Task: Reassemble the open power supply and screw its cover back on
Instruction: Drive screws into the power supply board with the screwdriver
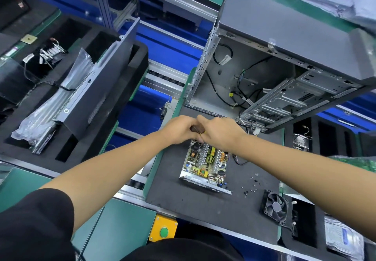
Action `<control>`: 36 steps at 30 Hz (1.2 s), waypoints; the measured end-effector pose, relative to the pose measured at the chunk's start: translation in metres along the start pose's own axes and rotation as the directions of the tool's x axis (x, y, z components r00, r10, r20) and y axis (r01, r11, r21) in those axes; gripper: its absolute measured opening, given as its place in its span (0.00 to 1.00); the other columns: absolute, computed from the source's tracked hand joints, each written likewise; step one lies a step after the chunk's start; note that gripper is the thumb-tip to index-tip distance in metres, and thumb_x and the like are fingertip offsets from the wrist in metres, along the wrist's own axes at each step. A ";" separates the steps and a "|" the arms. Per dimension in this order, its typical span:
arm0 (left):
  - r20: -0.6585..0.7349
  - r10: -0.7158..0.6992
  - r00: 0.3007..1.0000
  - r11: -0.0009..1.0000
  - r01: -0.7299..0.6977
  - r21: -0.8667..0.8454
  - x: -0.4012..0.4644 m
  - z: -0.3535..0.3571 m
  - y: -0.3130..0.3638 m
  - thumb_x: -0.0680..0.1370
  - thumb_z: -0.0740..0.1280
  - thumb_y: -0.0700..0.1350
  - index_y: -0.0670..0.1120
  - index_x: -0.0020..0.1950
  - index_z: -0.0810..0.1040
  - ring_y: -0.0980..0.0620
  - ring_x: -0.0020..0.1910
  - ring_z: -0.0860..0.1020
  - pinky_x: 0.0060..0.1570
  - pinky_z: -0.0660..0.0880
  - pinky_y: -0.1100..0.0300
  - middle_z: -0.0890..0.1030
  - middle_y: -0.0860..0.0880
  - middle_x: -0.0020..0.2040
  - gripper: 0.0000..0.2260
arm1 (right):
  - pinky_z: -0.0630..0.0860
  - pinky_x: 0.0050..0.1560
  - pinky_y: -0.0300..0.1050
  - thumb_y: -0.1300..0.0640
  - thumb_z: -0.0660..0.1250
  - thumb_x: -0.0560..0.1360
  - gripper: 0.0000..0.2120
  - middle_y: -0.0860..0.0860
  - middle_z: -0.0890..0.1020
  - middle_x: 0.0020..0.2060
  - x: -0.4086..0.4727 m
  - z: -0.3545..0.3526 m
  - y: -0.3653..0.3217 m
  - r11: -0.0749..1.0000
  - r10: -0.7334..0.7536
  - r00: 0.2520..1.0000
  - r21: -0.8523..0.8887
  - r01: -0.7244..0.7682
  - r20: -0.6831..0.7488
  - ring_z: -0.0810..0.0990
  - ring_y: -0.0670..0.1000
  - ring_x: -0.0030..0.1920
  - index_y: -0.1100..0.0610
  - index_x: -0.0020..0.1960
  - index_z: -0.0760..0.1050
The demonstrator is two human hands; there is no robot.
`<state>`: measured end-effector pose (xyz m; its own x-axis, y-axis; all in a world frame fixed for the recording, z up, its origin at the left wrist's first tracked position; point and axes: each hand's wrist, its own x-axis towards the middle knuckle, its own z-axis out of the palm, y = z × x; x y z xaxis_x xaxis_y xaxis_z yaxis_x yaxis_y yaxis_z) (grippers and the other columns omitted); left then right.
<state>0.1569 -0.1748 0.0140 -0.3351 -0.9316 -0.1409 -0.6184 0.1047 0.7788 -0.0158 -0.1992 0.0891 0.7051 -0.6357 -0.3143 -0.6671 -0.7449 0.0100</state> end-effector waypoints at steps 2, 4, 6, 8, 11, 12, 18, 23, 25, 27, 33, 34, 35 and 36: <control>0.019 -0.006 1.000 0.999 0.007 -0.045 -0.001 0.001 -0.005 0.75 0.76 0.44 0.65 0.40 0.80 0.59 0.43 0.82 0.40 0.73 0.60 0.82 0.65 0.36 0.15 | 0.62 0.27 0.44 0.46 0.59 0.79 0.12 0.48 0.77 0.37 0.009 -0.011 0.006 0.963 -0.217 0.976 -0.160 0.219 0.028 0.74 0.57 0.34 0.51 0.57 0.63; 0.061 0.021 0.998 0.997 -0.017 -0.074 -0.001 0.000 -0.006 0.77 0.73 0.38 0.64 0.45 0.85 0.52 0.47 0.84 0.50 0.78 0.56 0.86 0.59 0.42 0.17 | 0.57 0.26 0.44 0.51 0.59 0.79 0.10 0.48 0.75 0.39 0.017 -0.023 0.013 0.883 -0.391 0.909 -0.219 0.415 0.145 0.74 0.57 0.33 0.49 0.59 0.65; 0.084 0.015 0.996 0.997 -0.008 -0.083 -0.001 -0.005 -0.006 0.78 0.73 0.38 0.63 0.41 0.84 0.52 0.46 0.83 0.51 0.78 0.51 0.85 0.59 0.42 0.18 | 0.59 0.29 0.45 0.52 0.57 0.79 0.09 0.49 0.77 0.39 0.020 -0.024 0.014 0.880 -0.407 0.897 -0.189 0.435 0.171 0.76 0.58 0.36 0.48 0.59 0.66; 0.099 0.030 0.995 0.993 -0.019 -0.118 0.000 -0.009 -0.008 0.77 0.74 0.38 0.64 0.41 0.82 0.59 0.43 0.82 0.48 0.77 0.54 0.84 0.63 0.39 0.18 | 0.62 0.32 0.47 0.50 0.55 0.79 0.13 0.51 0.77 0.37 0.018 -0.019 0.010 0.943 -0.304 0.946 -0.103 0.316 0.114 0.77 0.59 0.37 0.47 0.62 0.66; 0.111 0.031 0.993 0.979 -0.008 -0.204 0.000 -0.007 -0.005 0.70 0.81 0.47 0.63 0.48 0.83 0.65 0.45 0.83 0.48 0.78 0.65 0.86 0.63 0.43 0.13 | 0.63 0.32 0.47 0.55 0.61 0.76 0.16 0.51 0.77 0.34 0.013 -0.008 0.000 0.996 -0.082 0.994 0.037 0.079 0.071 0.77 0.58 0.35 0.46 0.63 0.69; 0.067 0.008 0.998 0.985 0.003 -0.173 -0.001 -0.004 -0.005 0.68 0.82 0.50 0.64 0.45 0.81 0.69 0.42 0.81 0.41 0.75 0.67 0.84 0.67 0.41 0.13 | 0.63 0.31 0.47 0.57 0.61 0.75 0.16 0.51 0.77 0.34 0.012 -0.006 -0.004 0.998 -0.027 0.998 0.064 0.023 0.061 0.77 0.59 0.36 0.47 0.62 0.69; 0.049 0.012 0.999 0.990 -0.004 -0.144 0.002 0.001 -0.008 0.73 0.78 0.45 0.61 0.43 0.77 0.68 0.38 0.78 0.37 0.69 0.73 0.80 0.68 0.37 0.13 | 0.66 0.35 0.49 0.54 0.61 0.76 0.10 0.51 0.72 0.36 0.011 -0.003 -0.016 0.959 0.194 0.978 0.196 -0.207 0.082 0.75 0.60 0.40 0.53 0.50 0.59; 0.081 -0.018 0.997 0.964 0.039 -0.262 0.001 -0.002 -0.003 0.74 0.77 0.39 0.49 0.50 0.84 0.48 0.51 0.85 0.56 0.80 0.52 0.86 0.47 0.45 0.08 | 0.64 0.30 0.47 0.52 0.61 0.79 0.10 0.49 0.77 0.38 0.025 -0.032 0.009 0.927 -0.278 0.944 -0.208 0.312 0.178 0.75 0.57 0.35 0.50 0.59 0.64; 0.090 -0.009 0.996 0.959 0.034 -0.280 0.000 -0.002 -0.003 0.75 0.76 0.34 0.49 0.50 0.85 0.50 0.51 0.85 0.58 0.80 0.54 0.87 0.49 0.44 0.10 | 0.63 0.31 0.47 0.56 0.62 0.78 0.11 0.50 0.75 0.37 0.025 -0.031 0.012 0.928 -0.308 0.934 -0.160 0.337 0.182 0.73 0.57 0.34 0.49 0.59 0.65; 0.106 -0.033 0.994 0.966 0.059 -0.253 0.000 -0.004 -0.004 0.75 0.76 0.37 0.54 0.47 0.84 0.57 0.48 0.85 0.54 0.78 0.61 0.87 0.56 0.43 0.11 | 0.62 0.33 0.46 0.56 0.64 0.77 0.13 0.48 0.74 0.36 0.022 -0.025 0.004 0.979 -0.194 0.973 -0.034 0.200 0.128 0.73 0.57 0.36 0.49 0.61 0.68; 0.186 -0.028 0.982 0.997 0.041 -0.068 0.007 -0.013 0.008 0.76 0.76 0.44 0.52 0.42 0.82 0.65 0.38 0.78 0.42 0.71 0.66 0.83 0.60 0.37 0.06 | 0.68 0.39 0.48 0.54 0.68 0.74 0.14 0.54 0.79 0.43 0.011 -0.019 -0.009 0.981 0.094 0.991 0.159 -0.107 0.092 0.80 0.60 0.48 0.53 0.57 0.69; 0.207 -0.037 0.978 0.998 0.046 -0.042 0.008 -0.016 0.010 0.76 0.76 0.44 0.49 0.45 0.84 0.62 0.41 0.80 0.47 0.73 0.62 0.85 0.56 0.41 0.03 | 0.67 0.39 0.48 0.54 0.68 0.75 0.14 0.55 0.79 0.45 0.010 -0.021 -0.010 0.984 0.092 0.991 0.142 -0.105 0.092 0.80 0.60 0.48 0.53 0.58 0.69; 0.225 -0.043 0.973 0.998 0.053 -0.035 0.008 -0.021 0.013 0.76 0.76 0.43 0.47 0.48 0.84 0.59 0.45 0.81 0.51 0.74 0.59 0.85 0.54 0.44 0.03 | 0.67 0.39 0.47 0.53 0.67 0.75 0.14 0.54 0.79 0.45 0.009 -0.024 -0.012 0.989 0.081 0.993 0.116 -0.091 0.086 0.80 0.59 0.49 0.52 0.58 0.69; 0.234 -0.034 0.972 0.998 0.046 -0.048 0.007 -0.024 0.019 0.76 0.76 0.41 0.48 0.49 0.84 0.59 0.48 0.82 0.55 0.75 0.58 0.86 0.54 0.46 0.04 | 0.65 0.38 0.46 0.51 0.67 0.75 0.13 0.52 0.79 0.44 0.005 -0.027 -0.010 0.994 0.067 0.996 0.086 -0.072 0.065 0.80 0.58 0.49 0.51 0.58 0.69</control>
<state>0.1600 -0.1878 0.0429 -0.4711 -0.8273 -0.3061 -0.5987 0.0451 0.7997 0.0011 -0.2004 0.1135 0.6417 -0.6695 -0.3741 -0.7345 -0.6769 -0.0487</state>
